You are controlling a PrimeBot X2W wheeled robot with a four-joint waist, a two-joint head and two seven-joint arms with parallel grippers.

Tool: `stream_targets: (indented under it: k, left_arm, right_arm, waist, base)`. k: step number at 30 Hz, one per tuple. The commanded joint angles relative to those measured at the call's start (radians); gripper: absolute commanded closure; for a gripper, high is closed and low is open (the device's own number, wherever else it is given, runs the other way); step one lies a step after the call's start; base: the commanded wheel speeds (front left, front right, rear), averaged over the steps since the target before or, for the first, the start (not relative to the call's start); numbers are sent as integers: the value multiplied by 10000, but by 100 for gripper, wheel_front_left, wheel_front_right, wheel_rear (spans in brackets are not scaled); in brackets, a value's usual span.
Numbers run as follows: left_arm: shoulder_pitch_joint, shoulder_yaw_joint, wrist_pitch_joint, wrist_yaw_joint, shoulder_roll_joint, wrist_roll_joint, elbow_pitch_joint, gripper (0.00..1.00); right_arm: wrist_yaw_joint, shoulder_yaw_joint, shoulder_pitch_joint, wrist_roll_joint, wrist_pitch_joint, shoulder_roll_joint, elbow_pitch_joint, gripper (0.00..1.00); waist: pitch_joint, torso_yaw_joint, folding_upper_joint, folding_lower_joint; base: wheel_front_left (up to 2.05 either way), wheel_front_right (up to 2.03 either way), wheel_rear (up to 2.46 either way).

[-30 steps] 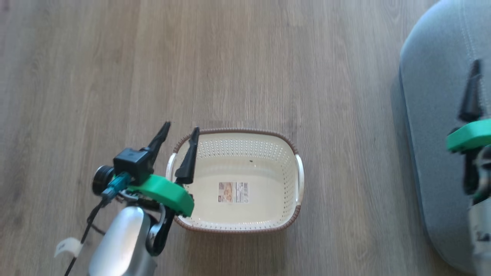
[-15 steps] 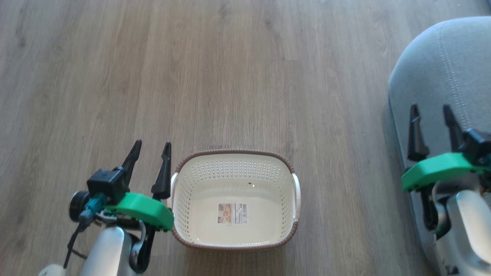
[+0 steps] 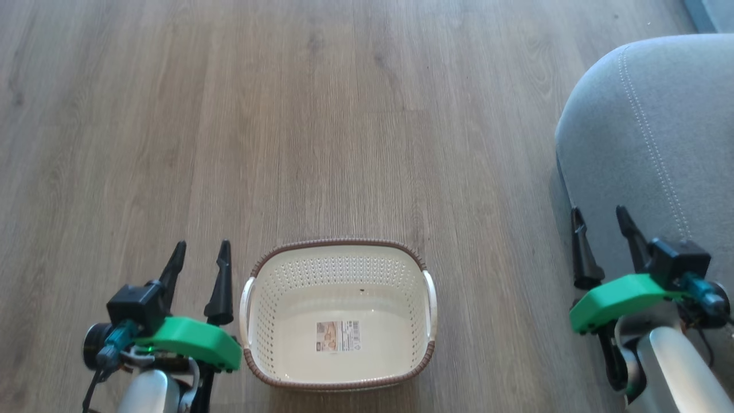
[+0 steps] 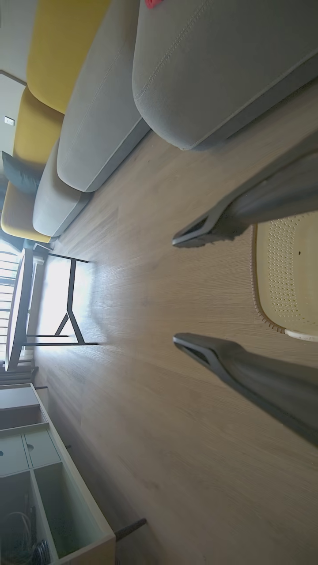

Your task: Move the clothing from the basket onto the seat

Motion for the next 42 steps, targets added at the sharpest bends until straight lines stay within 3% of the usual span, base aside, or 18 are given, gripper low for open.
stream_targets:
  k: [1, 13, 42]
  left_arm:
    - [-150, 387, -51, 79, 43, 95, -407, 0]
    - [271, 508, -51, 378, 42, 258, -580, 0]
    - [38, 663, -51, 1089, 41, 819, -733, 0]
  right_arm:
    - [69, 226, 20, 33, -51, -61, -387, 0]
    - [69, 48, 571, -89, -51, 211, -490, 0]
    - [69, 735, 60, 10, -51, 298, -242, 0]
  waist:
    - [-79, 10, -1, 1]
    - [-489, 34, -1, 1]
    - [-470, 6, -1, 1]
  base:
    - [0, 0, 0]
    - [0, 0, 0]
    - [0, 0, 0]
